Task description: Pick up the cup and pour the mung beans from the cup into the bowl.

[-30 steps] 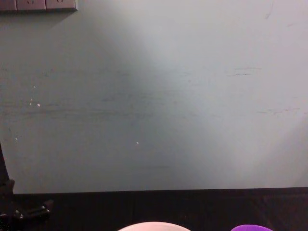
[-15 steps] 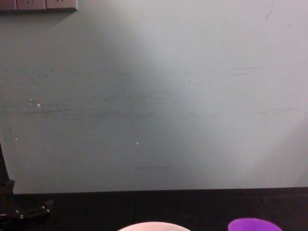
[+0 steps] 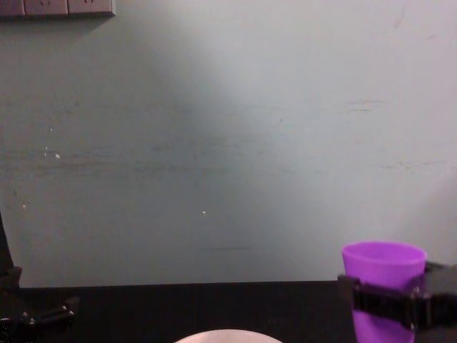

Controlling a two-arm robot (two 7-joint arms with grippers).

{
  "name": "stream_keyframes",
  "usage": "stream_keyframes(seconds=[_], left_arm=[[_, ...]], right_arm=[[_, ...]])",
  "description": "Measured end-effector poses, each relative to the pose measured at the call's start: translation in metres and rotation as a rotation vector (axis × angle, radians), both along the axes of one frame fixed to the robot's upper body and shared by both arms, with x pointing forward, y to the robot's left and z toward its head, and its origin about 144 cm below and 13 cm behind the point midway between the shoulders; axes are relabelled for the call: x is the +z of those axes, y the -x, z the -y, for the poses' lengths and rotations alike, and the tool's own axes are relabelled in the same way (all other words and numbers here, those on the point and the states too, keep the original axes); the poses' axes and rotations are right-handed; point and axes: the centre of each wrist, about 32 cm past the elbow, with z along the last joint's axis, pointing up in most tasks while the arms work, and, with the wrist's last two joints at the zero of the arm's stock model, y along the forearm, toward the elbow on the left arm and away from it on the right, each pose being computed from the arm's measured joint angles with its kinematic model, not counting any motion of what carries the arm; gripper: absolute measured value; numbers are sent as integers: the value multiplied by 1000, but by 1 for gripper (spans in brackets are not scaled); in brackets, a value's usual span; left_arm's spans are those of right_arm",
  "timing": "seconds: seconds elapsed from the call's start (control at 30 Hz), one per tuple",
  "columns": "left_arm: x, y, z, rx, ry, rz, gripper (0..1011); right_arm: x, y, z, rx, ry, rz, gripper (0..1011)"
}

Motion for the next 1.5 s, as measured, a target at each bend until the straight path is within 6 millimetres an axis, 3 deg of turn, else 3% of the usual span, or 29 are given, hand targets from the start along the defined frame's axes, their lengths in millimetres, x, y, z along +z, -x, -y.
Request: stream_keyframes(seconds=[0.17, 0.33, 1.5], left_arm=[[0, 0, 0, 0, 0, 0, 1000], [0, 0, 0, 0, 0, 0, 1000], [0, 0, 0, 0, 0, 0, 1000]], right_arm=[[20, -3, -2, 7, 3, -23, 726], [26, -3, -4, -4, 7, -18, 726], [25, -3, -4, -5, 8, -20, 726]])
